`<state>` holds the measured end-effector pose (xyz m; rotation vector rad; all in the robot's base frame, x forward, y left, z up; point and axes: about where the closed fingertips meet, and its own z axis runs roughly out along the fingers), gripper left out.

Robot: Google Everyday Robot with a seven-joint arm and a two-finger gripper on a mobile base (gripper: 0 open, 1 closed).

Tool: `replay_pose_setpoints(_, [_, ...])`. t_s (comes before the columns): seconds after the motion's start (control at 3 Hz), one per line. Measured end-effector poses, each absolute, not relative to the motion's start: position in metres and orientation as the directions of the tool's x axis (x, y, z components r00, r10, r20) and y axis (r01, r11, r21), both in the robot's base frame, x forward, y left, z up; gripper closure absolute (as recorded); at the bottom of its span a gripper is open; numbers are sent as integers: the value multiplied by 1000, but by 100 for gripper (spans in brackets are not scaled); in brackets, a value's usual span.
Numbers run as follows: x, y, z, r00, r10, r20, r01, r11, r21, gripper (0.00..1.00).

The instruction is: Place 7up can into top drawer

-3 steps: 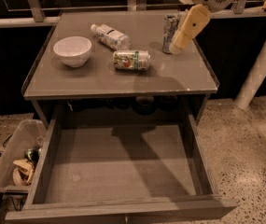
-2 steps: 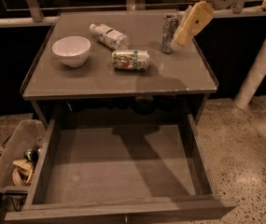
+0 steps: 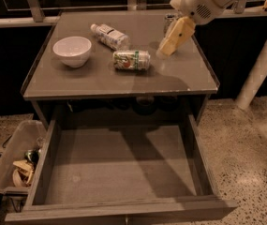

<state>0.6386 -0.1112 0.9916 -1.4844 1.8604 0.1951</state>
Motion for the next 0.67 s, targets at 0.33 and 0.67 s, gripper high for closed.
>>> replay_pose_setpoints(0.33, [667, -90, 956, -35, -739, -673, -890, 330, -315, 0])
replay_pose_setpoints(0.67, [692, -71, 933, -14, -722, -692, -889, 325, -321, 0])
